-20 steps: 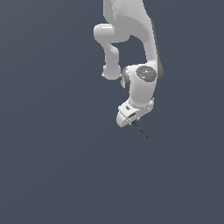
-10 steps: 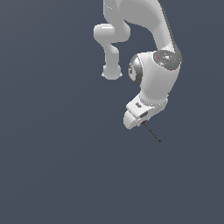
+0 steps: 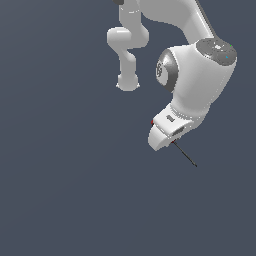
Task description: Pick up the object and move it to a goal position.
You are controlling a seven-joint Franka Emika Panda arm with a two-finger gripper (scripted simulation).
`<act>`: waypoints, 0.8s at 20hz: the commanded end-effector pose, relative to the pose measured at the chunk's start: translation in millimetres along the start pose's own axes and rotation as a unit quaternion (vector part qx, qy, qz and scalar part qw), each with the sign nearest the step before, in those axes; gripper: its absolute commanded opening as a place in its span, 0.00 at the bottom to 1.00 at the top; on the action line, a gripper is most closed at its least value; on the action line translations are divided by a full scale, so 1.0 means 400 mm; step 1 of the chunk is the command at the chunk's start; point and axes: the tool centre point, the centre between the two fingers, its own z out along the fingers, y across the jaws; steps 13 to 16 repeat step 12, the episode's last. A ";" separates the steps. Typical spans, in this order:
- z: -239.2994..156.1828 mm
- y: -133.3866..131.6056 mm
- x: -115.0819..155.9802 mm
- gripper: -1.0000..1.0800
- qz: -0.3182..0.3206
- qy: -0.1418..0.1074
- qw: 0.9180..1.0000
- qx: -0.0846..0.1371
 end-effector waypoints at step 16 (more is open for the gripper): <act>-0.048 0.009 0.043 0.00 0.000 0.000 1.000 0.000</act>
